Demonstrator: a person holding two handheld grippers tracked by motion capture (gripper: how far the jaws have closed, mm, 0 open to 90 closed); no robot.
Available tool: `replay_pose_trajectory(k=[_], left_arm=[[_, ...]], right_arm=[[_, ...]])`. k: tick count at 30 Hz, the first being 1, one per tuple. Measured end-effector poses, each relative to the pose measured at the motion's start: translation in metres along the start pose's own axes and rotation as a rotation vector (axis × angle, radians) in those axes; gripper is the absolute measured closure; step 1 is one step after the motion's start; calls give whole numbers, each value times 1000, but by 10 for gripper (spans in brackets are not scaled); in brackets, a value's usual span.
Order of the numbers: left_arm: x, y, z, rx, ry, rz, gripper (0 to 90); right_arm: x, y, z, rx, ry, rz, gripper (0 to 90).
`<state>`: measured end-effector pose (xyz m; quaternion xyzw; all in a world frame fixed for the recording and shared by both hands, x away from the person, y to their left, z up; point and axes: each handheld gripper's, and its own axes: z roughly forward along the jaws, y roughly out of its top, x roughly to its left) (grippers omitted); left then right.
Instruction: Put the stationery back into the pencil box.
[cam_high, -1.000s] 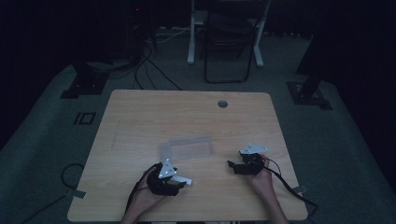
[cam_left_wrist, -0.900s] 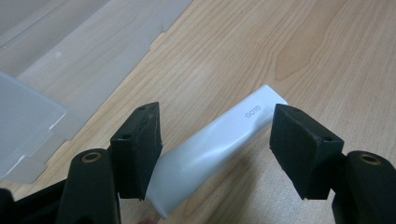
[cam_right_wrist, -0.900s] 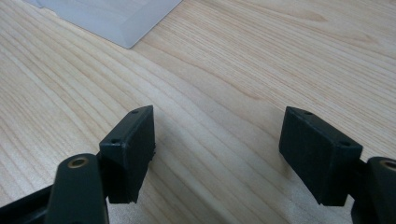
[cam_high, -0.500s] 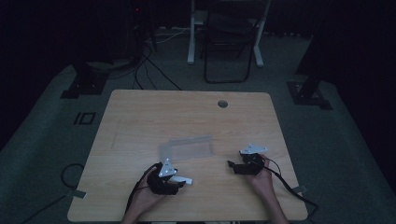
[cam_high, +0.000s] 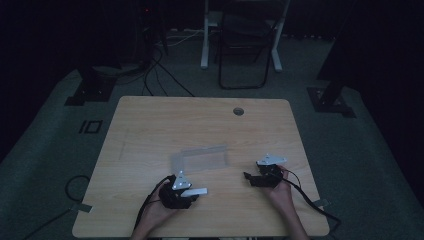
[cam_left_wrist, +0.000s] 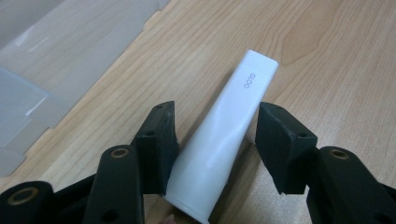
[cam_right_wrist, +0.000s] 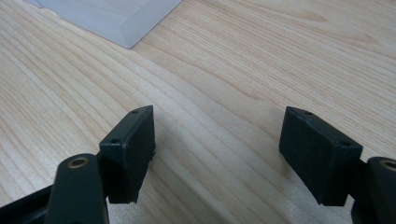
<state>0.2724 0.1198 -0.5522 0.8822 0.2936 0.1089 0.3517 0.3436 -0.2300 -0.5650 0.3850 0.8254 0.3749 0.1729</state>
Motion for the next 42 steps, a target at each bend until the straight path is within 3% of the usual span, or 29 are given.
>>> replay_pose_trajectory(k=[18, 42], left_arm=[[0, -1, -2, 4, 27, 23, 657], [-3, 0, -4, 3, 34, 38, 670]], right_arm=[[0, 0, 0, 0, 0, 0, 267], [0, 0, 0, 0, 0, 0, 267]])
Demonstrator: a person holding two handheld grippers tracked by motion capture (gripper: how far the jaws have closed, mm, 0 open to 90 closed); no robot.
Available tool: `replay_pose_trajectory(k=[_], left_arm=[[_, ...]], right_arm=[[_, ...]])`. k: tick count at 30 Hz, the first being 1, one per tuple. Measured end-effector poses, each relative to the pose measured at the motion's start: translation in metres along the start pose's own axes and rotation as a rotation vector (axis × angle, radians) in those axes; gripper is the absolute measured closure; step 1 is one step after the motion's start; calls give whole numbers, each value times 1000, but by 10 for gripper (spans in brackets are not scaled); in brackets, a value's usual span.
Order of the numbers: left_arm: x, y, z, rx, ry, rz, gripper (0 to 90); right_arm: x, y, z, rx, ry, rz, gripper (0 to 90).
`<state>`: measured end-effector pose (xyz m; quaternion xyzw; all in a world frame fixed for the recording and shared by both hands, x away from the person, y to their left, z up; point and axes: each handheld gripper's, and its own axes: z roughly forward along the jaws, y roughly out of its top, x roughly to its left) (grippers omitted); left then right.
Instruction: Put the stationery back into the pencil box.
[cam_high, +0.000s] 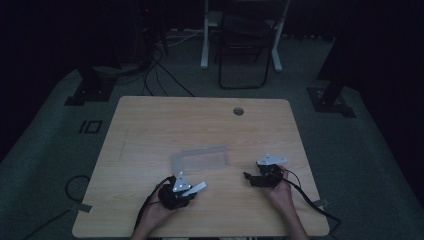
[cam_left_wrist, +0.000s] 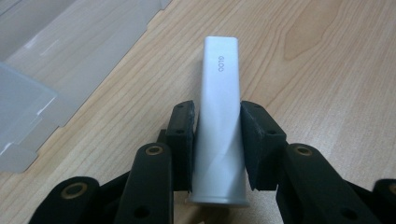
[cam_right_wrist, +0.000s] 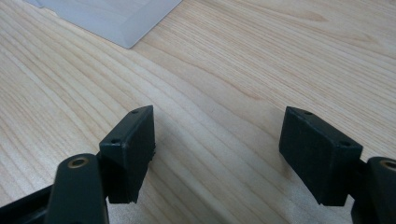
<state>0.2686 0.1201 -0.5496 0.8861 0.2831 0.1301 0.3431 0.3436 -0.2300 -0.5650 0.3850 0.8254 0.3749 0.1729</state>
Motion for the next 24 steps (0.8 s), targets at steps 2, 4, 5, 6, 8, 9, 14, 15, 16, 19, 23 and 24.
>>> replay_pose_trajectory(k=[2, 4, 5, 6, 8, 9, 14, 15, 16, 19, 23, 24], left_arm=[[0, 1, -1, -10, -3, -2, 670], [0, 1, -3, -15, -6, -4, 670], [0, 1, -4, -15, -6, -3, 670], [0, 2, -4, -16, -6, 0, 670], [0, 2, -5, -20, -5, 1, 671], [0, 2, -6, -23, -4, 0, 671], [0, 3, -8, -24, -1, 8, 672], [0, 3, -8, -25, -1, 7, 673], [0, 3, -8, -26, 5, 7, 674], [0, 4, -9, -29, 10, 9, 674], [1, 4, -12, -42, 14, 4, 675], [1, 5, -12, -41, 16, 4, 675]], right_arm=[[0, 0, 0, 0, 0, 0, 267], [0, 0, 0, 0, 0, 0, 267], [0, 0, 0, 0, 0, 0, 267], [0, 0, 0, 0, 0, 0, 267], [0, 0, 0, 0, 0, 0, 267], [0, 0, 0, 0, 0, 0, 267], [0, 0, 0, 0, 0, 0, 266], [0, 0, 0, 0, 0, 0, 267], [0, 0, 0, 0, 0, 0, 267], [0, 0, 0, 0, 0, 0, 267], [0, 0, 0, 0, 0, 0, 267], [0, 0, 0, 0, 0, 0, 267]])
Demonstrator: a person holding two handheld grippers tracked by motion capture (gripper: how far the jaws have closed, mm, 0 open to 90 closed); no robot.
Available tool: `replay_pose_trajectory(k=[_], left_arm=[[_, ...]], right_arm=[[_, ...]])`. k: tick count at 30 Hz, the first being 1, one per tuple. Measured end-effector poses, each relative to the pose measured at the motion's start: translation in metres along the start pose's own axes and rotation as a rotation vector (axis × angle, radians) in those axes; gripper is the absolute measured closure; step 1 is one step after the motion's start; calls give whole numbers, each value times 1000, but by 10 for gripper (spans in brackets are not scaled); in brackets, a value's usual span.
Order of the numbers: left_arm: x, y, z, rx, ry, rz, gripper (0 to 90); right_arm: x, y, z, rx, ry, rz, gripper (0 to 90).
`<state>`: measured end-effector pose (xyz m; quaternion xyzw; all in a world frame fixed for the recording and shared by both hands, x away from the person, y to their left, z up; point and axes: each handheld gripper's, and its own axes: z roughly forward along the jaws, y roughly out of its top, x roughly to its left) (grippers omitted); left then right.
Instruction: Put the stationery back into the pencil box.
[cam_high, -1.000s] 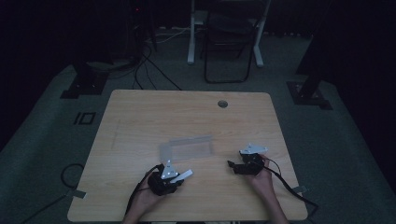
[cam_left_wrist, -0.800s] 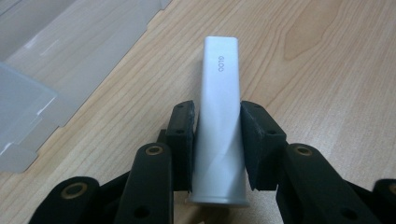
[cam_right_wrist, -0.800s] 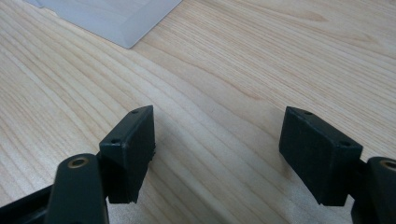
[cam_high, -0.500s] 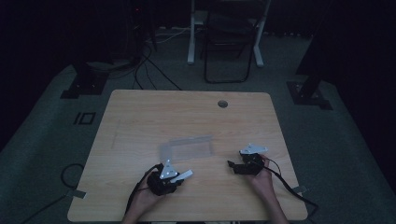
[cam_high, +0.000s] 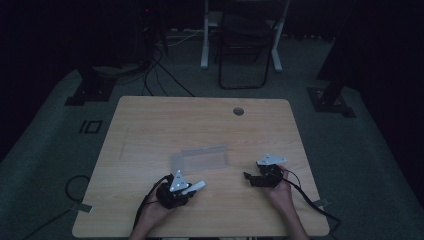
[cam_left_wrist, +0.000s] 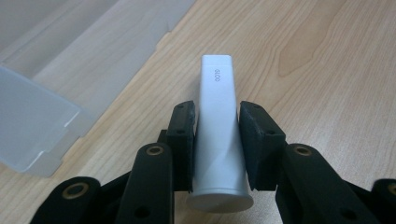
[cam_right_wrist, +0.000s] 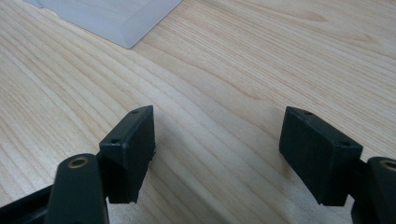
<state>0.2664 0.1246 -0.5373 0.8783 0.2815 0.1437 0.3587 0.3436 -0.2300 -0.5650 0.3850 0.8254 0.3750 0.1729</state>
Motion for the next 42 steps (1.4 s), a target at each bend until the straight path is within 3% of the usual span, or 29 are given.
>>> replay_pose_trajectory(k=[42], left_arm=[[8, 20, -14, -48, 25, 11, 675]], right_arm=[[0, 0, 0, 0, 0, 0, 267]])
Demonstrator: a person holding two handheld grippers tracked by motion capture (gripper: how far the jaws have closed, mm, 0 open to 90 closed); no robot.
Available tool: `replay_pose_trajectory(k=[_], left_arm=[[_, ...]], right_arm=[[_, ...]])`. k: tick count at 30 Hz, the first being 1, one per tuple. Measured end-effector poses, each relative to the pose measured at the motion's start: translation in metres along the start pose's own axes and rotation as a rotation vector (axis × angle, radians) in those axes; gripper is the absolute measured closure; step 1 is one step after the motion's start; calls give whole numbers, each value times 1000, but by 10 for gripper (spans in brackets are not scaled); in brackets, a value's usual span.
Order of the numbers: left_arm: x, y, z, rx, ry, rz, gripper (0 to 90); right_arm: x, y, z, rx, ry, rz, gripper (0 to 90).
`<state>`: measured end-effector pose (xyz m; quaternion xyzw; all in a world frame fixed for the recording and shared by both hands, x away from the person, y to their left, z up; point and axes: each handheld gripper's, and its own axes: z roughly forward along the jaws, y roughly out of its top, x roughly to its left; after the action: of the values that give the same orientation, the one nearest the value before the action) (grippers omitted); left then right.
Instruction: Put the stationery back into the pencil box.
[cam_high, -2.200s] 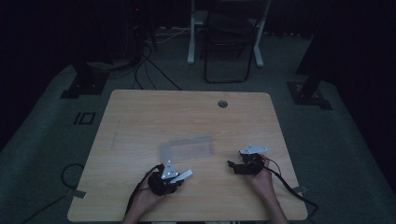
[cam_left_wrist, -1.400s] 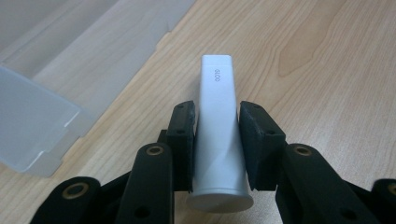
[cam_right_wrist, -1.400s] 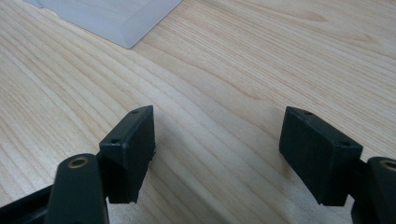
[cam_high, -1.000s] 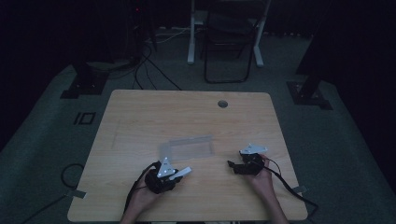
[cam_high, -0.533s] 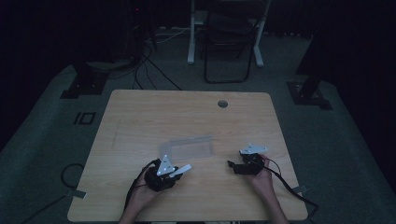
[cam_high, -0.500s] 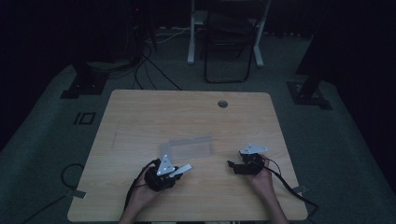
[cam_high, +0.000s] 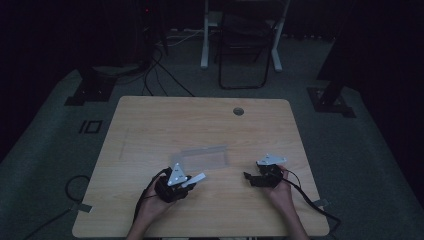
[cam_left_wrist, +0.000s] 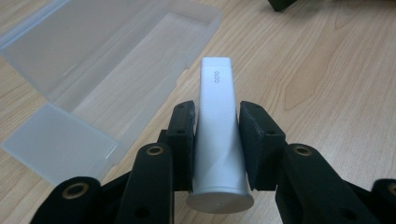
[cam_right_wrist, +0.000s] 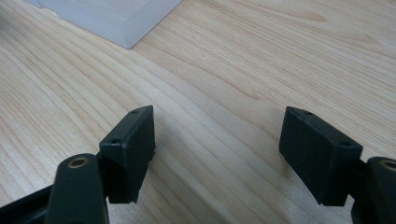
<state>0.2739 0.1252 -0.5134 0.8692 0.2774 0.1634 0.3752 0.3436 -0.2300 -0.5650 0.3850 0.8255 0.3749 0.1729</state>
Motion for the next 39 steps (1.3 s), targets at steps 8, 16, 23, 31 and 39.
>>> replay_pose_trajectory(k=[8, 16, 23, 31, 39], left_arm=[[1, 5, -1, -9, -4, 5, 675], [2, 11, -2, -15, -2, 16, 675], [1, 14, -2, -19, -6, 22, 675], [2, 15, -3, -21, -7, 21, 675], [3, 20, -4, -29, -1, 31, 675]], right_arm=[[0, 0, 0, 0, 0, 0, 266], [0, 0, 0, 0, 0, 0, 267], [0, 0, 0, 0, 0, 0, 267], [0, 0, 0, 0, 0, 1, 266], [0, 0, 0, 0, 0, 1, 266]])
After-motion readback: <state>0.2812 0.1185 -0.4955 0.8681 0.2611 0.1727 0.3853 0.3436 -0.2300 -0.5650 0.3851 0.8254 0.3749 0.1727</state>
